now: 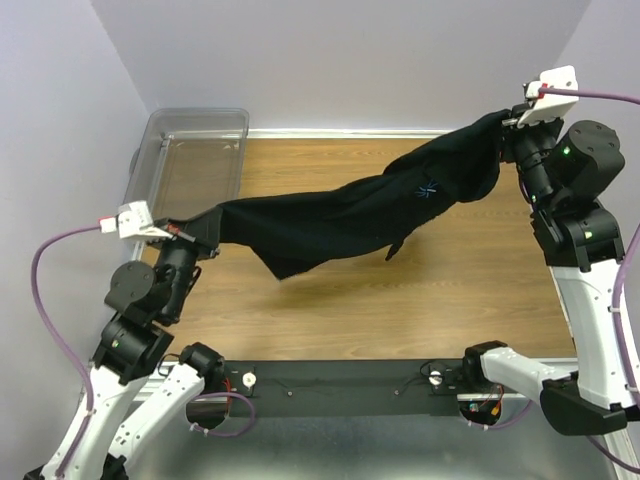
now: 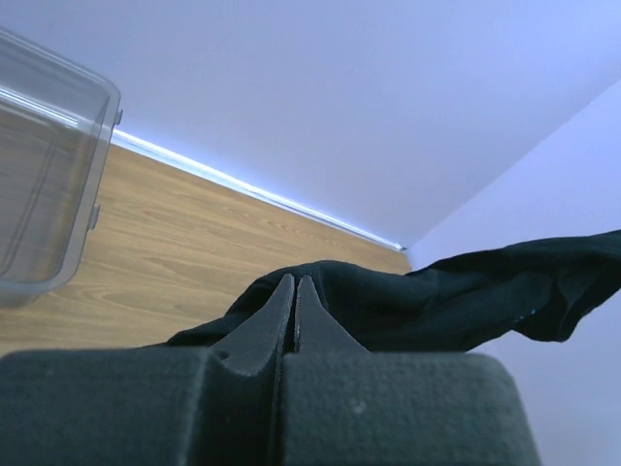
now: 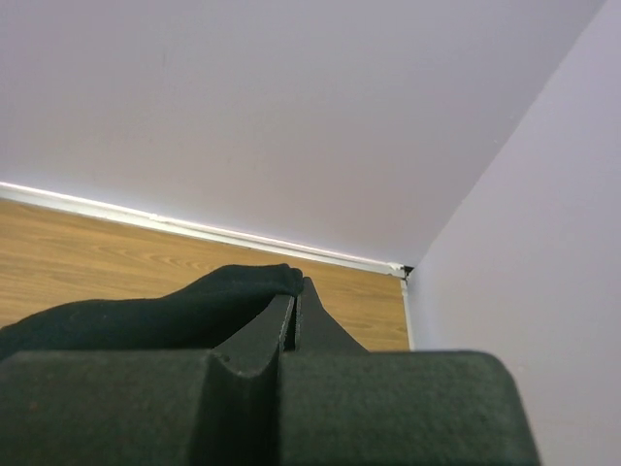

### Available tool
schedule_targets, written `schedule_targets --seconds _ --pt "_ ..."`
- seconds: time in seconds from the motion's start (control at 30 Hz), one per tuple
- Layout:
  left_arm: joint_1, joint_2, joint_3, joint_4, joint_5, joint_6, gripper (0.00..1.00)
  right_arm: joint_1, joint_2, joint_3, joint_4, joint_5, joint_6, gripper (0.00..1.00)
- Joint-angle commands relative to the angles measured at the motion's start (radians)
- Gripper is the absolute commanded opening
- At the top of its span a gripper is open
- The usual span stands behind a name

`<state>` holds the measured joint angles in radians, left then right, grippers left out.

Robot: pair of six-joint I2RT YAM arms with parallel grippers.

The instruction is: Fold and stack the t-shirts

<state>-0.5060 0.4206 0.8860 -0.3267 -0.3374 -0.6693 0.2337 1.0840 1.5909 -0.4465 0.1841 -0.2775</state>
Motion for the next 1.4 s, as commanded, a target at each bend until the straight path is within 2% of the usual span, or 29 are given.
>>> schedule_targets --seconds 0.0,0.1,0.13,0.17,0.2,0.27,0.3,0.33,0.4,0.53,0.63,0.7,0.73,0.8,0.87,1.03,1.17,1.37 --pt "0.004 0.134 -0.031 0.115 0.000 0.016 0.00 -0.007 0.089 0.037 0.009 0.057 0.001 0.01" --pt "0.004 0.228 -0.054 0.169 0.011 0.017 0.00 -0.007 0.187 0.069 0.008 0.052 0.006 0.01" --pt "0.012 0.297 -0.059 0.205 0.020 0.022 0.00 -0.007 0.261 0.087 0.005 0.049 0.021 0.09" --pt "0.018 0.373 -0.074 0.222 0.024 0.023 0.00 -0.007 0.299 0.095 -0.006 0.037 0.027 0.21" --pt "0.027 0.414 -0.084 0.260 0.032 0.025 0.00 -0.007 0.383 0.106 -0.018 0.032 0.040 0.47" --pt "0.073 0.490 -0.107 0.314 0.072 0.020 0.00 -0.007 0.447 0.094 -0.040 0.022 0.064 0.70" --pt "0.093 0.571 -0.134 0.369 0.084 0.014 0.00 -0.007 0.465 0.080 -0.041 0.000 0.073 0.91" --pt "0.113 0.610 -0.143 0.394 0.101 0.008 0.00 -0.007 0.481 0.060 -0.040 -0.017 0.086 1.00" --pt "0.136 0.685 -0.147 0.431 0.135 0.005 0.00 -0.007 0.478 -0.008 -0.040 -0.058 0.095 1.00" --pt "0.152 0.843 -0.124 0.482 0.133 0.020 0.00 -0.011 0.393 -0.182 -0.066 -0.296 -0.018 1.00" --pt "0.159 0.871 -0.113 0.494 0.138 0.039 0.00 -0.022 0.311 -0.337 -0.197 -0.423 -0.281 1.00" --pt "0.162 0.865 -0.110 0.494 0.140 0.059 0.00 -0.027 0.257 -0.425 -0.335 -0.457 -0.406 0.98" --pt "0.165 0.862 -0.108 0.491 0.140 0.063 0.00 -0.025 0.232 -0.524 -0.406 -0.457 -0.525 0.96" --pt "0.169 0.854 -0.110 0.489 0.147 0.074 0.00 -0.027 0.188 -0.624 -0.413 -0.431 -0.601 0.94" --pt "0.170 0.839 -0.114 0.488 0.167 0.079 0.00 -0.027 0.136 -0.739 -0.400 -0.335 -0.681 0.92" --pt "0.172 0.811 -0.140 0.495 0.204 0.068 0.00 -0.027 0.172 -0.842 -0.237 -0.253 -0.663 0.90" --pt "0.173 0.796 -0.159 0.491 0.210 0.066 0.00 -0.027 0.313 -0.862 -0.023 -0.163 -0.605 0.90" --pt "0.176 0.774 -0.173 0.479 0.219 0.071 0.00 -0.027 0.428 -0.813 0.045 -0.144 -0.555 0.81"
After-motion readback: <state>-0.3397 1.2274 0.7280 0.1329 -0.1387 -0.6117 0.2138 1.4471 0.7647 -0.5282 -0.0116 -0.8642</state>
